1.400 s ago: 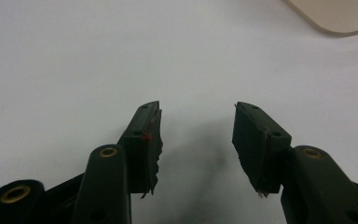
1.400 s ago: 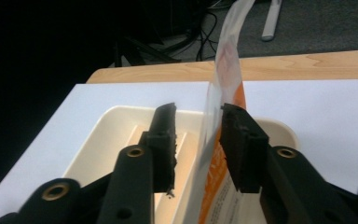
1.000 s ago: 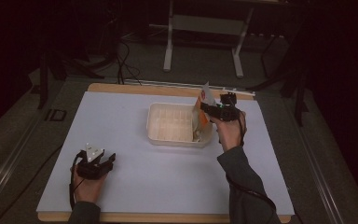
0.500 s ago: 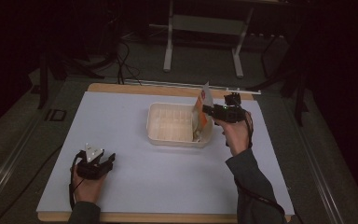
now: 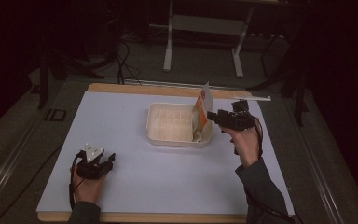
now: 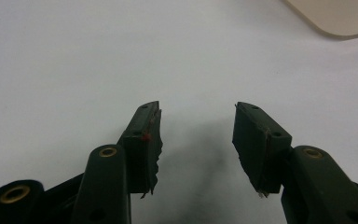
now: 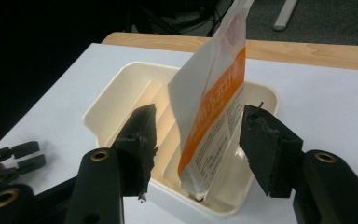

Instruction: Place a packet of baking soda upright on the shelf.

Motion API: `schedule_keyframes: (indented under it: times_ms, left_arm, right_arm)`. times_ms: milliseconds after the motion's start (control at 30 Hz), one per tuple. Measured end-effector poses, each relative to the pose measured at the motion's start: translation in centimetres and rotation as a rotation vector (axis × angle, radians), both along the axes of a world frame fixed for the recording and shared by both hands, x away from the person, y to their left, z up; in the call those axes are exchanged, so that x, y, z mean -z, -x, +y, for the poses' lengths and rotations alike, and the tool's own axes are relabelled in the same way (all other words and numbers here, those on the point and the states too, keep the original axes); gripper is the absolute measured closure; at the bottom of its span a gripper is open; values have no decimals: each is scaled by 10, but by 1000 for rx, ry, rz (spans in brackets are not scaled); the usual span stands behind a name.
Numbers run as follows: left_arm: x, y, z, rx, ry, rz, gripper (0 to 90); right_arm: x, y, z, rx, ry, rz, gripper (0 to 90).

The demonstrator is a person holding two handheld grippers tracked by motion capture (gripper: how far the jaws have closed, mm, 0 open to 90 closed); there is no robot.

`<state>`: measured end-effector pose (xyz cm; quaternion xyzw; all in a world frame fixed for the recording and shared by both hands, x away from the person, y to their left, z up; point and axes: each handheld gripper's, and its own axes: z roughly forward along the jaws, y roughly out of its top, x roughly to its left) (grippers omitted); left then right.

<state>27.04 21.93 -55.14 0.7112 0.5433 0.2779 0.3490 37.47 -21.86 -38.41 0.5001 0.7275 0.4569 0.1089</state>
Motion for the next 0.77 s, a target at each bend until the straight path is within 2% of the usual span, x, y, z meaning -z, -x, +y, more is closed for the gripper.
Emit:
schedule_keyframes:
  times_ms: [333,633,767]
  left_arm:
    - [0,0,0,1,0,-1,511]
    - [0,0,0,-3,-4,3,510]
    - [0,0,0,-16,-7,8,509]
  right_arm:
    - [8,19,-8,-24,-3,-17,457]
    - [36,36,-11,-54,4,7,465]
    - [50,43,-16,-42,-1,14,464]
